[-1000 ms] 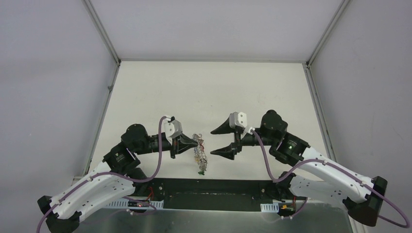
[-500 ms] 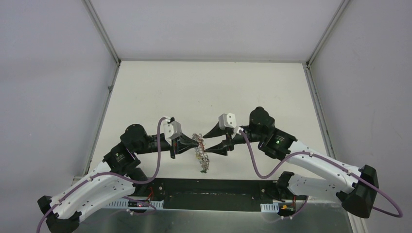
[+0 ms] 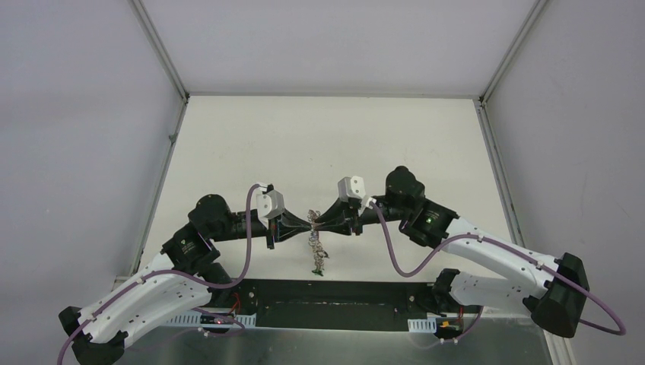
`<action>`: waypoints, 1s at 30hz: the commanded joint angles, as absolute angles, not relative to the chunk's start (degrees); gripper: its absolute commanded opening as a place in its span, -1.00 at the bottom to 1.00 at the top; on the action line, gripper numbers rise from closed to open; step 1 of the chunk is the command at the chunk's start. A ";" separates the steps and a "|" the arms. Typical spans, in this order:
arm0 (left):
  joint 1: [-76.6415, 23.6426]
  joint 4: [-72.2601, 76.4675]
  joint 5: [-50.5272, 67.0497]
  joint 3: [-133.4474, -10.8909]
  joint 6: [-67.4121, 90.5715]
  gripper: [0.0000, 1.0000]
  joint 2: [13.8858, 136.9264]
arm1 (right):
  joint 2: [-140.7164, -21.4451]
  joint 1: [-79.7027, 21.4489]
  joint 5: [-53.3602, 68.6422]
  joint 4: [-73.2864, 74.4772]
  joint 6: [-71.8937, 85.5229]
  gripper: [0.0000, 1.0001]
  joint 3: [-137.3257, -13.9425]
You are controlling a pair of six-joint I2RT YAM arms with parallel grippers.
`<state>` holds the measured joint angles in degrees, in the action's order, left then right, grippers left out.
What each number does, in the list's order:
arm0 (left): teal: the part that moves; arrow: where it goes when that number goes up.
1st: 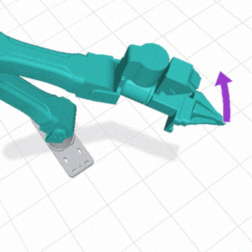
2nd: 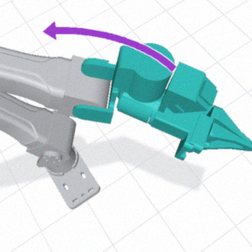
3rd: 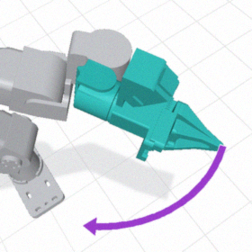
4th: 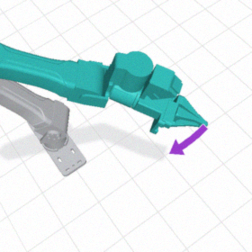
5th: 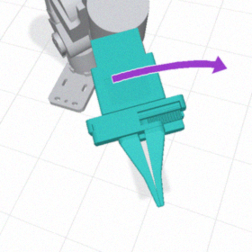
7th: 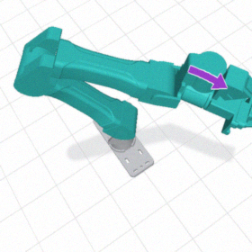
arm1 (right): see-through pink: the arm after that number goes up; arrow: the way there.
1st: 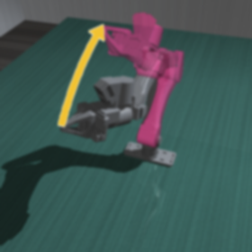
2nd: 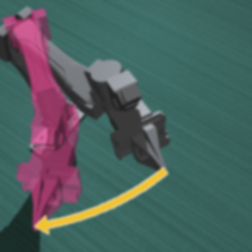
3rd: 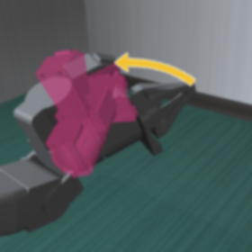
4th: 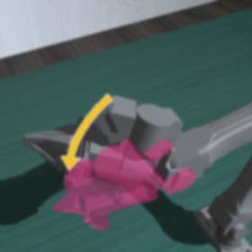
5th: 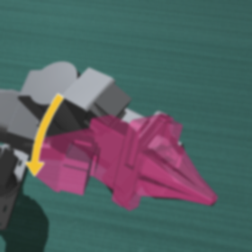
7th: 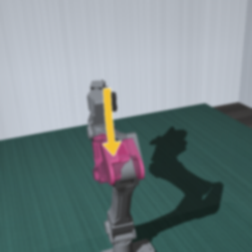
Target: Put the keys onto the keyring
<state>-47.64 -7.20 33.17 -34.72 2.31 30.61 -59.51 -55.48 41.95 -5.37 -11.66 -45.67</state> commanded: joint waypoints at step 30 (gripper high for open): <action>-47.75 -13.24 37.45 -42.03 -5.34 -0.07 35.92 | -66.68 -55.47 34.69 35.02 -16.87 -1.00 -66.99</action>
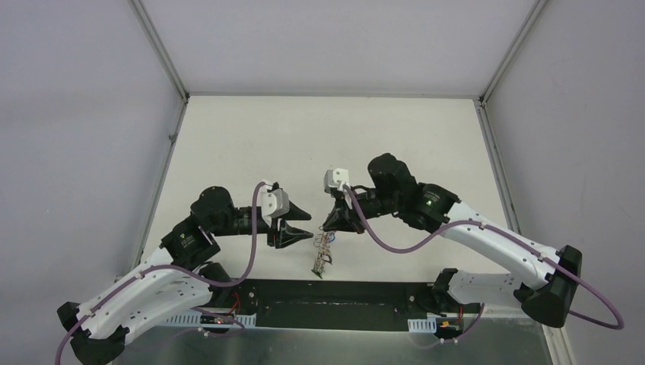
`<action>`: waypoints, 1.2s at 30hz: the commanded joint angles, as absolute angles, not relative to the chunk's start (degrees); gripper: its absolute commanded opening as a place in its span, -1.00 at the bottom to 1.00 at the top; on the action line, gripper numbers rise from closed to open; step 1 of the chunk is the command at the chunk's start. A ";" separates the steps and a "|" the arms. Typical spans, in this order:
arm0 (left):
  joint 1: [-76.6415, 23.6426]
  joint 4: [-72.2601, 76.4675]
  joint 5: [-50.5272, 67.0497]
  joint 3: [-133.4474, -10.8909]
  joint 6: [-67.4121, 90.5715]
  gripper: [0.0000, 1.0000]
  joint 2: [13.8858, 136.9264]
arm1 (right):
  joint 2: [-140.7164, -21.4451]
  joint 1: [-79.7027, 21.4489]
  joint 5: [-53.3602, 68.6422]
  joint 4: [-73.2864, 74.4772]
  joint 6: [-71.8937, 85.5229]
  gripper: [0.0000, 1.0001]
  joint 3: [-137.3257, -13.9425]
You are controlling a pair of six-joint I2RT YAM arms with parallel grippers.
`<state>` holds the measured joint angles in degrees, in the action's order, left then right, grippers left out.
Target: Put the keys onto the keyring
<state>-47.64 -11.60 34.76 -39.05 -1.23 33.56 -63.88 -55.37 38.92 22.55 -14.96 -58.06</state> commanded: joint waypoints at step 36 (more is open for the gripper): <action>-47.87 1.80 39.26 -33.90 -4.03 -0.56 40.50 | -70.11 -55.42 38.05 36.91 -10.57 -1.00 -72.33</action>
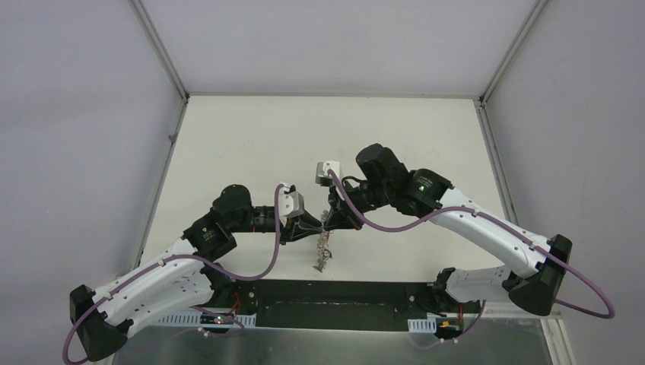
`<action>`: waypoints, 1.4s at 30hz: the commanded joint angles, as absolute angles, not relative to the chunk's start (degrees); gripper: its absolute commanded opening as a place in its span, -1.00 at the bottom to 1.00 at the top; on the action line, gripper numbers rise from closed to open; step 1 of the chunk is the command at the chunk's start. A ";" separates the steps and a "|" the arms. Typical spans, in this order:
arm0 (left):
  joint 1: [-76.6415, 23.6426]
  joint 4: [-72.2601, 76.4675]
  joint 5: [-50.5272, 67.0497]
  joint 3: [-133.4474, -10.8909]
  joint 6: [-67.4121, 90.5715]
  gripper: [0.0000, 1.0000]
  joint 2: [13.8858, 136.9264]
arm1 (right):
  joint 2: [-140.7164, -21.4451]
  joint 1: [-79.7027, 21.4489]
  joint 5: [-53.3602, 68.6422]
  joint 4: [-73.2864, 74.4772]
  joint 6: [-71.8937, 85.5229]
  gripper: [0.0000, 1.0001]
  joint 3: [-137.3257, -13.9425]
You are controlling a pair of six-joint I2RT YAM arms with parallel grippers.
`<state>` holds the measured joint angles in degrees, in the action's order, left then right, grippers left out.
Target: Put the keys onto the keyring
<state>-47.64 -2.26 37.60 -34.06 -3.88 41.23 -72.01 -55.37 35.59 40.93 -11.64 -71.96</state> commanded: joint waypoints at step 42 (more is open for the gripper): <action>-47.87 12.91 36.74 -28.34 3.33 -1.00 34.46 | -63.46 -55.29 31.42 27.11 -6.89 0.30 -66.22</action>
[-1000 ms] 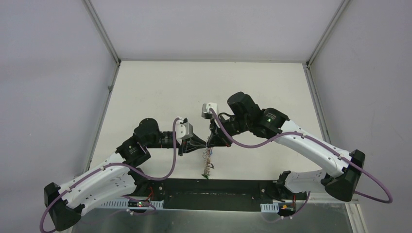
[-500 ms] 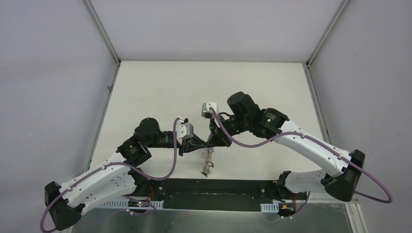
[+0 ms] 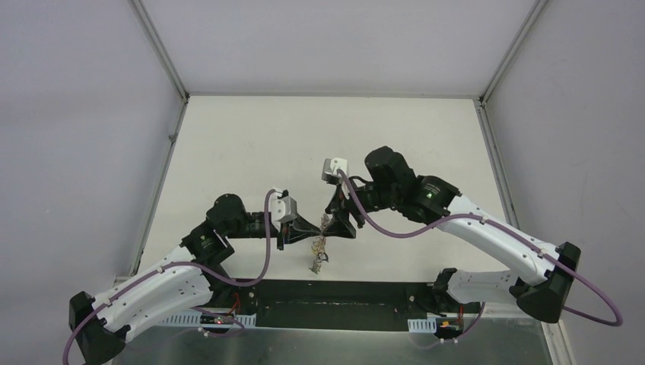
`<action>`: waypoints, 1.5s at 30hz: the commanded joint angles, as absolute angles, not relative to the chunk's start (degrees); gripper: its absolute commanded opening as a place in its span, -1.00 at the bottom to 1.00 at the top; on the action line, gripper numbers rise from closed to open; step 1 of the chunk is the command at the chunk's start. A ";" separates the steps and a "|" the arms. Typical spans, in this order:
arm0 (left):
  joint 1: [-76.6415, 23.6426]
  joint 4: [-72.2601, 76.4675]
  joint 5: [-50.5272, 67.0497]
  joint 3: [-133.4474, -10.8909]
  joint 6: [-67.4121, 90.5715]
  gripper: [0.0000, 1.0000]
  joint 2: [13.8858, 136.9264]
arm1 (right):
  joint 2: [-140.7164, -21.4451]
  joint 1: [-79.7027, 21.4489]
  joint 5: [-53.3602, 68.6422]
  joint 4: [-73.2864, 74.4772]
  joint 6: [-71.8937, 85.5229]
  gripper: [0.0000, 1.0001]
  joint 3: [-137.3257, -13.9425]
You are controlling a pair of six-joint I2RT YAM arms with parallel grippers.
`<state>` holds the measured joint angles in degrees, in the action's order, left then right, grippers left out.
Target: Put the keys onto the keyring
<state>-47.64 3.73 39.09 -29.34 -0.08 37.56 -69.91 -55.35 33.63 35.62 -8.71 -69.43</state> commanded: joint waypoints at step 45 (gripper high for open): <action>-47.86 37.44 35.86 -23.65 10.49 -1.00 30.30 | -57.43 -54.68 35.46 11.70 0.83 -1.00 -53.12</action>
